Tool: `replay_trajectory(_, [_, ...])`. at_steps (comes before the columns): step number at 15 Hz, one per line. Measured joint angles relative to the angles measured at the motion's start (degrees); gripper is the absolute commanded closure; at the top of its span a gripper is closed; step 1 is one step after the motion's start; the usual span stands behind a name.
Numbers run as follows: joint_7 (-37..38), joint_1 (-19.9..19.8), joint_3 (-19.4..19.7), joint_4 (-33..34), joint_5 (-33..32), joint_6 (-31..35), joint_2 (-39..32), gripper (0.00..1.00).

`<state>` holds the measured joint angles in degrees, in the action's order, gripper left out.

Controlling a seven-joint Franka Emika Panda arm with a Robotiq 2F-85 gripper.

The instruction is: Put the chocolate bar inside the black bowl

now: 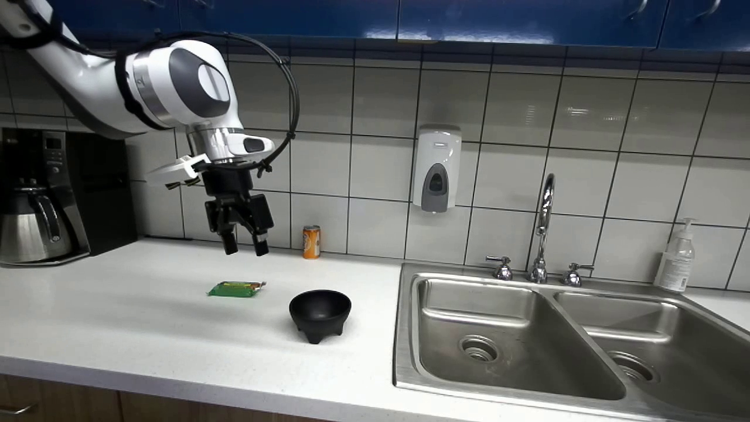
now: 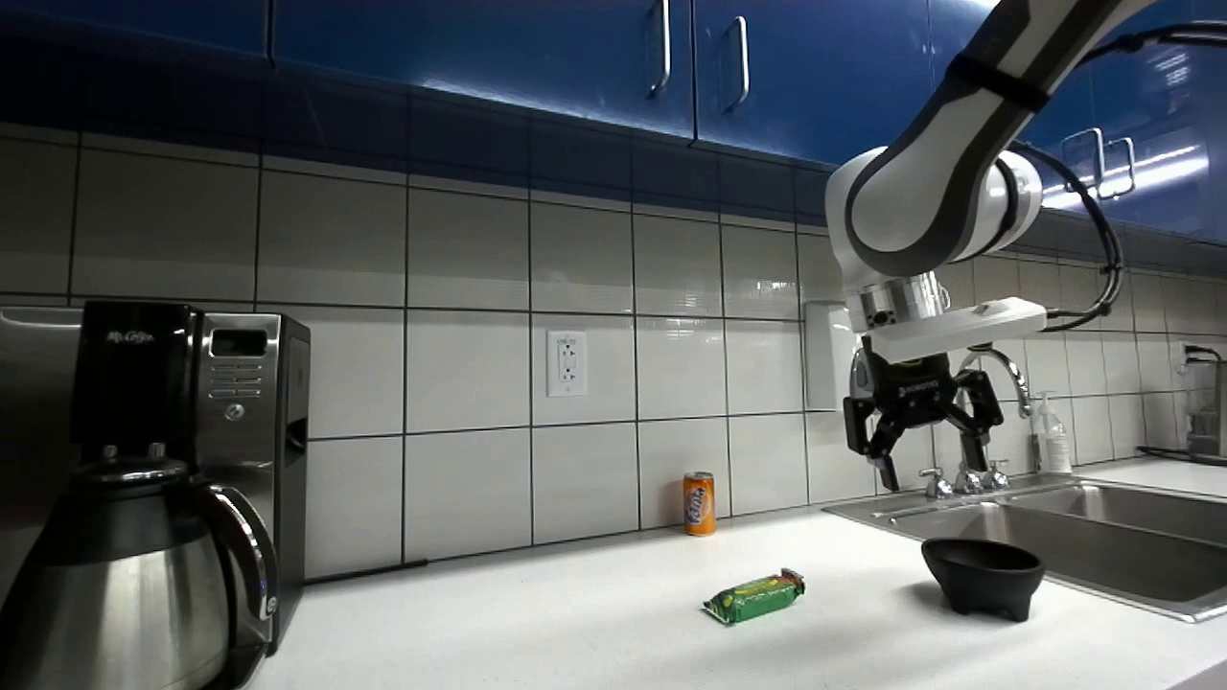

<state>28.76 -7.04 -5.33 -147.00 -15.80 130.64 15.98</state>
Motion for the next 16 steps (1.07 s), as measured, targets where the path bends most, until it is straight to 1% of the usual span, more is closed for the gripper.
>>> replay_trajectory(4, [4.3, 1.4, -0.3, 5.4, 0.0, 0.2, -6.8, 0.0])
replay_trajectory(9, [11.2, 4.8, -0.3, 11.5, 0.0, 0.7, -14.9, 0.0])
replay_trajectory(12, [15.2, 7.0, -0.1, 13.9, 0.0, 2.1, -18.7, 0.0])
replay_trajectory(16, [19.0, 8.9, 0.7, 16.0, -0.1, 3.7, -22.0, 0.0])
